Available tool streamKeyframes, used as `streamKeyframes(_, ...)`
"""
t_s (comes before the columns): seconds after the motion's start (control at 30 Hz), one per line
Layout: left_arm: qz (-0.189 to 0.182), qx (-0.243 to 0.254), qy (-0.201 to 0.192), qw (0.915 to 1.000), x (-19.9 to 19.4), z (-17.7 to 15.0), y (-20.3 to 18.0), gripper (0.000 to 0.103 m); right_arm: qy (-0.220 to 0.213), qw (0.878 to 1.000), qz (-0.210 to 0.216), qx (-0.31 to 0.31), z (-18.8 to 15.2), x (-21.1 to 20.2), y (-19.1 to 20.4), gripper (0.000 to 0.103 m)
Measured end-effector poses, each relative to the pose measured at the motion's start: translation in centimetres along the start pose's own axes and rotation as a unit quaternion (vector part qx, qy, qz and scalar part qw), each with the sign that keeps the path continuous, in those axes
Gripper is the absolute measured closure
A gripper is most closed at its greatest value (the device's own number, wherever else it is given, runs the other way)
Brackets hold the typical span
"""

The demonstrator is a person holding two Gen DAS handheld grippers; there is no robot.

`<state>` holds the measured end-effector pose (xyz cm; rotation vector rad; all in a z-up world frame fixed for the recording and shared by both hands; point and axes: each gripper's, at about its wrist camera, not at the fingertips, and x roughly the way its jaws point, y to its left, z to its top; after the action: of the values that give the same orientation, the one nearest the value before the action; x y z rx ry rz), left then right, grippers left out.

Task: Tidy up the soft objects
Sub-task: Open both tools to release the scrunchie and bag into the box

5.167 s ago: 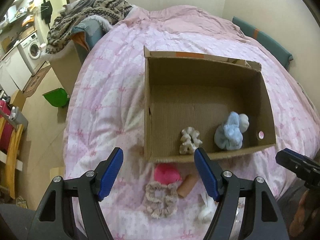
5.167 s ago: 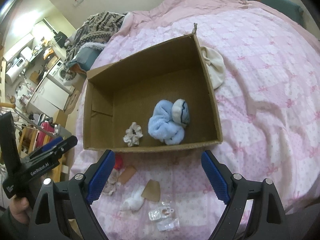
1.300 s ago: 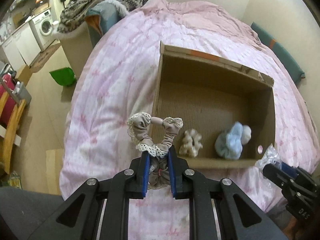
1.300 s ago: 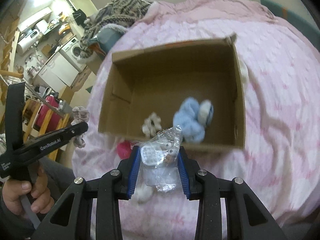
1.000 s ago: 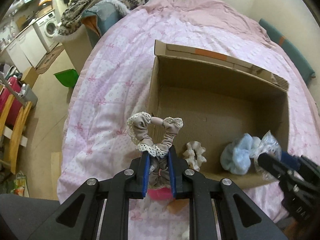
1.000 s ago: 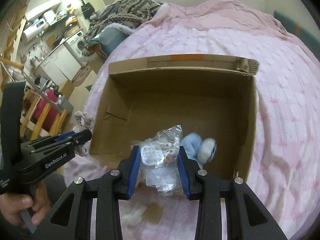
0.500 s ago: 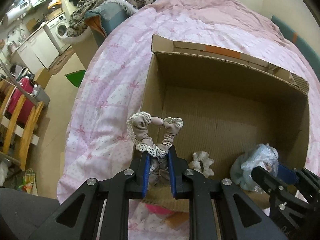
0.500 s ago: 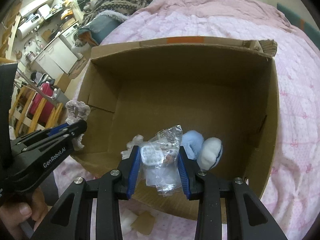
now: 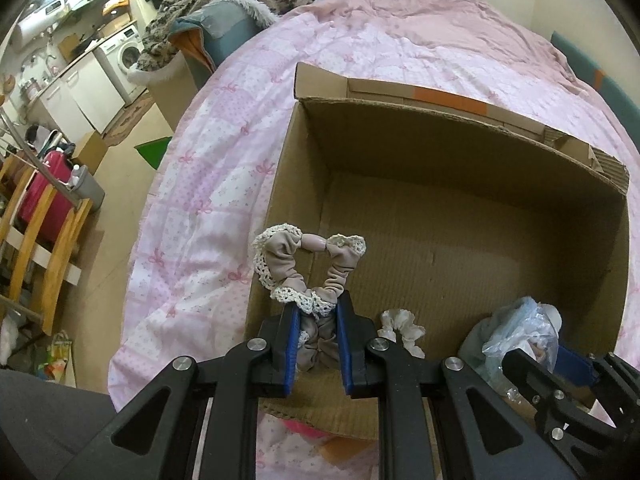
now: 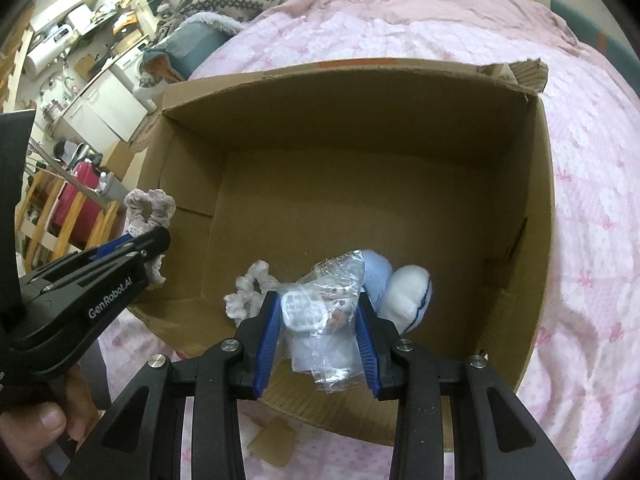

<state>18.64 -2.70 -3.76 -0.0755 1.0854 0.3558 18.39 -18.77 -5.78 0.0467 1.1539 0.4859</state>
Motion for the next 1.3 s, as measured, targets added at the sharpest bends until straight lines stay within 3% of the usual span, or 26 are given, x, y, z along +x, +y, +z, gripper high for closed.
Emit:
streamKeyframes(0.37, -0.012, 0.017, 0.008, 0.9997, 0.8, -0.5, -0.3, 0.08, -0.008, 1.0, 0.004, -0.003, -0.2, -0.3, 0.3, 0.063)
streamKeyframes(0.47, -0.02, 0.016, 0.007, 0.9997, 0.7, -0.5, -0.4, 0.07, -0.013, 1.0, 0.007, -0.003, -0.2, -0.5, 0.3, 0.056)
streamKeyframes(0.53, -0.02, 0.019, -0.002, 0.9996, 0.3, -0.5, -0.5, 0.055, -0.018, 1.0, 0.012, 0.01, -0.1, -0.9, 0.0, 0.038)
streamKeyframes(0.63, -0.022, 0.019, -0.008, 0.9995, -0.2, -0.5, -0.7, 0.037, -0.031, 0.999, 0.021, 0.02, -0.1, -1.5, -0.4, 0.034)
streamKeyframes(0.77, -0.033, 0.02, -0.006, 0.9992, -0.9, -0.5, -0.7, 0.037, -0.034, 0.998, 0.031, 0.033, -0.2, -2.2, -1.0, 0.027)
streamKeyframes(1.2, -0.053, 0.034, -0.025, 0.9977, -3.9, -1.9, 0.8, 0.037, -0.036, 0.999, 0.026, 0.026, -2.4, -3.7, -0.4, 0.026)
streamKeyframes(1.3, -0.068, 0.018, -0.013, 0.9974, -4.5, -2.7, 1.8, 0.037, -0.039, 0.998, 0.028, 0.031, -3.1, -4.3, -0.2, 0.026)
